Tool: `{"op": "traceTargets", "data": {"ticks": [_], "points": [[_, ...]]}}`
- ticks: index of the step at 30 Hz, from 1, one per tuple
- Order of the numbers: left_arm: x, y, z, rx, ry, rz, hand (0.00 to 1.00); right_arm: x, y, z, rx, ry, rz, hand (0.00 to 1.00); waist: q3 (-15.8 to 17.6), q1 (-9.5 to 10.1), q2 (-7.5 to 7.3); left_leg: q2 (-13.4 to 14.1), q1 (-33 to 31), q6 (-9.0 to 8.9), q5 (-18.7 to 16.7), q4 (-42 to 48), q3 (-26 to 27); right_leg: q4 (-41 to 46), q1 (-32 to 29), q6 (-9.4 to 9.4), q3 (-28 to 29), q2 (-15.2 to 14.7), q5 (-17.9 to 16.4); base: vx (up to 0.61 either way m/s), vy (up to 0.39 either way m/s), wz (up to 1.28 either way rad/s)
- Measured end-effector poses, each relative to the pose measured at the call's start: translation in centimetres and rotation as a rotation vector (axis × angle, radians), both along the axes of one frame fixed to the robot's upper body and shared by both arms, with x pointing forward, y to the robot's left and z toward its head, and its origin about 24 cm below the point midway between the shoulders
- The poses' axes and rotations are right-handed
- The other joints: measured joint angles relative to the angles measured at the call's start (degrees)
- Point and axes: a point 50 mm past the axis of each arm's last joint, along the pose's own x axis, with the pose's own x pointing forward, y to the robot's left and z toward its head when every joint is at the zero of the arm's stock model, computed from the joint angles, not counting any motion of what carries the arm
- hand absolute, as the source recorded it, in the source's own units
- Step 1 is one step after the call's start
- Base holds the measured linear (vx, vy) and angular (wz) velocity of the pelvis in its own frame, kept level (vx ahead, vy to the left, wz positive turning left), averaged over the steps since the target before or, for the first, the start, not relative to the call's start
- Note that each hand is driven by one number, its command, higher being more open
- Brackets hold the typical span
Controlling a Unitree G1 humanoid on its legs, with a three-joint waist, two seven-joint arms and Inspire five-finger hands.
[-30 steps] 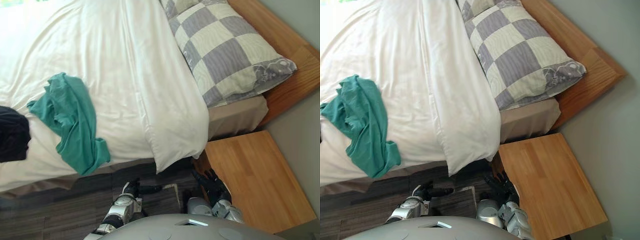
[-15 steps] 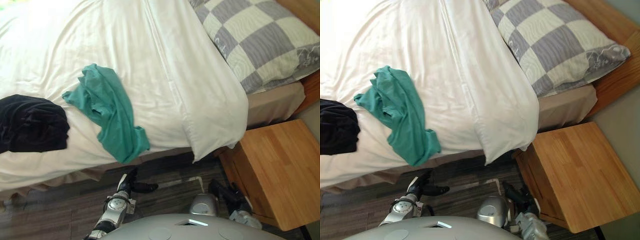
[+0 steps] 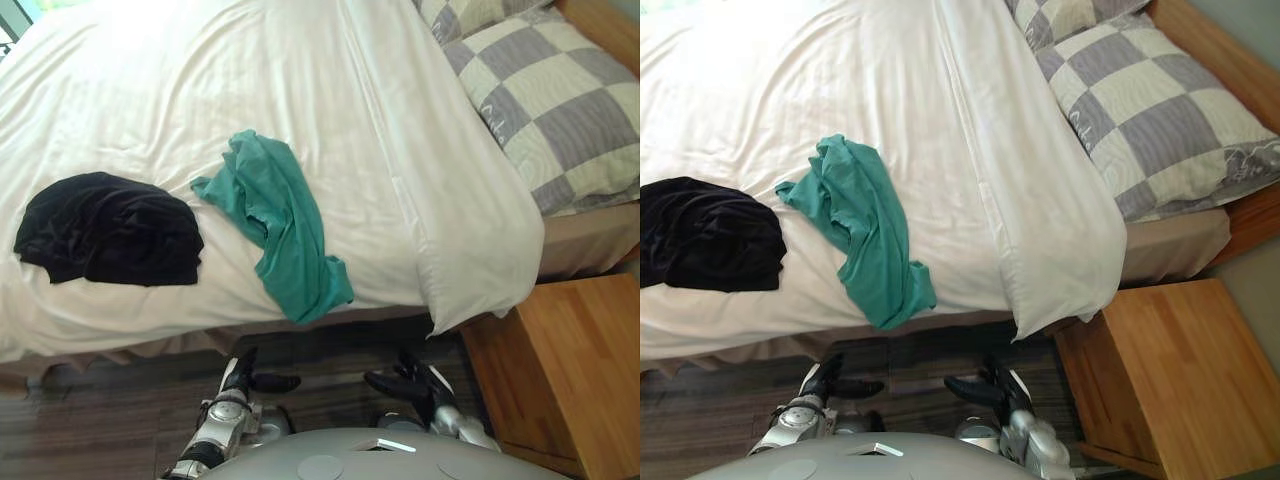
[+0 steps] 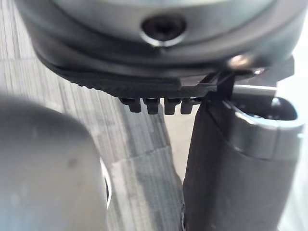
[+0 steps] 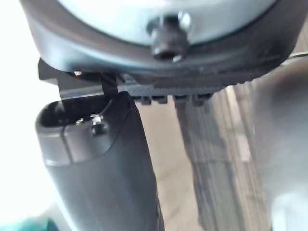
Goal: Tidy up the quilt and then pick up the clothes from the bed and put them into the laundry hamper
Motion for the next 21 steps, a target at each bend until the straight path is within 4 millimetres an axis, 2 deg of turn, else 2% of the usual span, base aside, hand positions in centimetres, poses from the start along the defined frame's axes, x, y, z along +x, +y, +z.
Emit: {"op": "traceTargets", "data": {"ticks": [1, 2, 3, 4, 5, 8, 10, 11, 12, 13, 14, 15, 16, 17, 18, 19, 20, 21], "points": [[0.6, -0.8, 0.4, -0.030, -0.049, -0.050, 1.00, 1.4, -0.1, 0.3, -0.072, -0.013, 0.053, 1.00, 1.3, 0.02, 1.50, 1.1, -2.3, -0.37, -0.2, 4.0, -0.6, 1.6, -0.6, 0.81, -0.4, -0.7, -1.1, -0.18, 0.093, 0.14], [0.8, -1.3, 0.6, -0.044, -0.065, -0.079, 1.00, 1.8, -0.3, 0.3, -0.092, -0.010, 0.053, 1.00, 1.7, 0.02, 2.33, 1.1, -2.5, -0.36, -0.2, 4.2, -0.7, 2.8, -1.1, 0.61, -0.7, -1.1, -1.4, -0.16, 0.189, 0.23], [0.7, -2.0, 0.6, -0.060, -0.080, -0.171, 1.00, 1.9, -0.7, 0.2, -0.104, 0.009, 0.038, 1.00, 2.0, 0.11, 2.77, 0.1, -2.3, -0.13, -0.8, 2.9, -0.9, 4.3, -2.6, 1.13, -0.9, -2.7, -2.1, -0.13, 0.189, 0.13], [0.5, -2.4, 0.6, -0.075, -0.086, -0.214, 1.00, 2.0, -1.0, 0.3, -0.095, 0.007, 0.005, 1.00, 2.0, -0.22, 3.93, 0.5, -1.6, 0.69, -2.1, 1.5, -1.0, 5.5, -3.6, 1.26, -0.7, -3.5, -2.1, -0.08, 0.152, 0.08], [0.5, -2.5, 0.6, -0.078, -0.085, -0.224, 1.00, 2.1, -1.1, 0.3, -0.090, 0.004, -0.013, 1.00, 2.0, -0.51, 4.02, 0.9, -0.8, 0.52, -2.4, 0.2, -1.2, 5.9, -4.0, 1.48, -0.5, -4.1, -2.0, -0.01, 0.196, -0.05], [-0.1, -2.5, 0.4, -0.099, -0.060, -0.235, 1.00, 2.4, -1.8, 0.6, -0.101, -0.016, -0.065, 1.00, 2.0, -1.98, 2.94, 4.4, 3.8, -0.32, -1.5, -9.2, -5.4, 6.6, -5.3, 3.97, 1.5, -7.7, -0.6, 0.03, 0.274, -0.10], [-0.1, -2.8, 0.4, -0.126, -0.052, -0.267, 1.00, 2.3, -3.3, 0.8, -0.125, -0.014, -0.100, 1.00, 2.0, -2.17, 2.90, 6.4, 4.5, -0.52, 2.0, -14.6, -10.0, 6.7, -6.7, 6.36, 2.4, -9.6, 0.7, 0.05, 0.361, -0.04], [-0.1, -3.1, 0.3, -0.138, -0.045, -0.291, 1.00, 2.1, -4.2, 0.8, -0.143, -0.007, -0.120, 1.00, 1.6, -2.30, 3.55, 6.9, 5.8, -2.94, 7.0, -18.4, -12.2, 6.3, -7.2, 8.86, 3.2, -10.5, 1.8, 0.09, 0.563, -0.15], [0.1, -3.0, 0.3, -0.134, -0.042, -0.300, 1.00, 1.8, -4.5, 0.7, -0.143, 0.007, -0.138, 1.00, 1.8, -2.43, 2.83, 5.2, 6.9, -8.25, 4.4, -18.9, -12.1, 4.7, -7.0, 10.43, 4.3, -11.9, 3.4, 0.09, 0.531, -0.23], [0.3, -2.5, 0.4, -0.121, -0.040, -0.309, 1.00, 1.6, -4.0, 0.5, -0.124, 0.014, -0.151, 1.00, 2.0, -2.40, 0.22, 3.4, 7.0, -9.20, 3.6, -17.9, -11.0, 2.8, -6.3, 10.81, 5.4, -14.0, 5.2, 0.05, 0.530, -0.42], [0.4, -1.0, 0.3, -0.085, -0.014, -0.292, 1.00, 1.0, -2.2, -0.2, -0.066, 0.037, -0.159, 1.00, 1.9, -2.10, -1.57, 2.0, 6.9, -8.90, 1.8, -15.3, -9.7, 0.4, -5.8, 9.22, 6.1, -15.1, 10.4, -0.01, 0.488, -0.57], [0.3, -0.3, 0.1, -0.054, 0.018, -0.275, 1.00, 0.5, -1.2, -0.5, -0.042, 0.044, -0.160, 1.00, 1.8, -1.61, -0.98, 2.9, 7.2, -8.73, 0.6, -14.0, -8.1, -0.3, -6.4, 7.45, 5.5, -14.5, 14.9, -0.05, 0.534, -0.84], [0.0, 0.2, -0.1, -0.028, 0.042, -0.240, 1.00, 0.4, -1.4, -0.3, -0.041, 0.024, -0.151, 1.00, 1.0, -1.32, -0.31, 4.0, 7.9, -8.19, -0.1, -14.0, -5.4, -0.6, -7.9, 4.12, 3.6, -13.6, 19.7, -0.07, 0.487, -1.43], [-0.4, 1.0, -0.3, -0.006, 0.048, -0.155, 1.00, 0.8, -1.2, -0.1, -0.032, 0.001, -0.107, 1.00, 0.4, 0.20, 0.95, 5.3, 10.1, -6.78, 0.1, -16.4, -0.4, 0.0, -10.4, -3.39, -3.9, -12.1, 24.4, -0.04, 0.380, -1.40], [-0.6, 1.4, -0.3, -0.004, 0.046, -0.121, 1.00, 1.0, -1.1, 0.0, -0.039, -0.014, -0.073, 1.00, 0.2, 0.25, 0.81, 5.1, 10.7, -6.37, 0.4, -17.3, 0.9, 2.0, -11.1, -4.89, -7.6, -12.0, 23.1, -0.03, 0.299, -1.24], [-0.6, 1.8, -0.3, -0.014, 0.045, -0.073, 1.00, 0.9, -0.8, 0.1, -0.043, -0.031, -0.038, 1.00, 0.1, -0.01, 0.68, 4.2, 10.9, -5.65, 0.9, -18.3, 1.1, 4.4, -11.3, -3.49, -10.1, -10.3, 18.3, -0.03, 0.201, -0.42], [-0.6, 1.9, -0.3, -0.019, 0.045, -0.063, 1.00, 1.0, -0.6, 0.1, -0.040, -0.037, -0.025, 1.00, 0.1, -0.24, 0.68, 4.0, 10.7, -5.46, 1.4, -18.9, 0.9, 5.2, -11.0, -1.88, -9.5, -8.6, 15.0, -0.05, 0.209, 0.02], [-0.3, 1.8, -0.2, -0.043, 0.041, -0.049, 1.00, 1.2, -0.2, 0.2, -0.034, -0.043, -0.003, 1.00, 0.0, -0.75, 0.50, 3.0, 9.7, -4.89, 2.8, -20.1, -0.4, 5.8, -10.0, 0.47, -7.7, -5.2, 7.9, -0.04, 0.161, 0.53]]}}
